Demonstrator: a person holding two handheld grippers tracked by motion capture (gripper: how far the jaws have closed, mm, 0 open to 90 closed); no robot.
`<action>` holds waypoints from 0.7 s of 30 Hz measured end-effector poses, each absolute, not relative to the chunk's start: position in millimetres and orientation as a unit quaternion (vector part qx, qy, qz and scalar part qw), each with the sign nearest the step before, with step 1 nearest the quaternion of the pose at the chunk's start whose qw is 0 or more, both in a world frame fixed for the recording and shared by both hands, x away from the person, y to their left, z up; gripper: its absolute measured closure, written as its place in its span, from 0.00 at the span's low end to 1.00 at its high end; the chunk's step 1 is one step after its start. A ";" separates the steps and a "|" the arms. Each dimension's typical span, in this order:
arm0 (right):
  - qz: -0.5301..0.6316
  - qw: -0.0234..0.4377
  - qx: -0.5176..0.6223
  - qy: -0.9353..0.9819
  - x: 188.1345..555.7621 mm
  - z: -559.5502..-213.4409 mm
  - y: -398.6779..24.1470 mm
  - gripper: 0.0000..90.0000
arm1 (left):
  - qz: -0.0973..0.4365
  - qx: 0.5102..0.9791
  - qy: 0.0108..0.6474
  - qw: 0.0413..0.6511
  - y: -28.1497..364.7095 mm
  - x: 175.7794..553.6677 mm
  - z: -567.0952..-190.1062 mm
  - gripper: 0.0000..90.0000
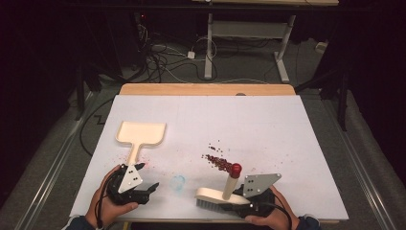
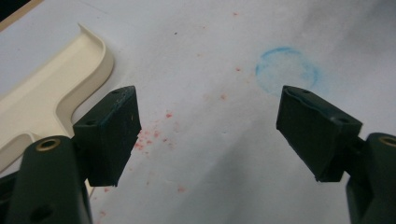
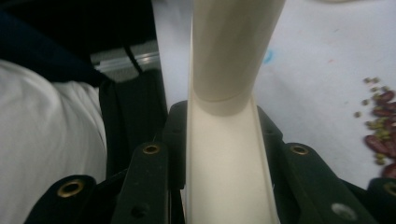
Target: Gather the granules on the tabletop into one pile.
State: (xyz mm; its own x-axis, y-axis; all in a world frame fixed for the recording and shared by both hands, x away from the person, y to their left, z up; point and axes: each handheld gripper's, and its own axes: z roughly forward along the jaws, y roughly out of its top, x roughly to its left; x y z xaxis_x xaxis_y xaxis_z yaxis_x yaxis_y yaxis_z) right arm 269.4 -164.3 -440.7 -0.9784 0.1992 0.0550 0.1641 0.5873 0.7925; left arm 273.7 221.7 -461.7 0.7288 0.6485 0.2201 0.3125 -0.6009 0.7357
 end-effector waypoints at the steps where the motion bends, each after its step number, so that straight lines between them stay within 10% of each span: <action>1: 0.451 0.012 0.094 0.887 271.1 -443.6 -163.9 0.75 | 0.236 0.862 0.282 0.350 222.1 273.7 -461.9 0.23; 21: 0.456 0.029 0.040 0.888 373.8 -446.5 -166.2 0.74 | 0.229 0.864 0.277 0.354 218.2 276.0 -464.4 0.23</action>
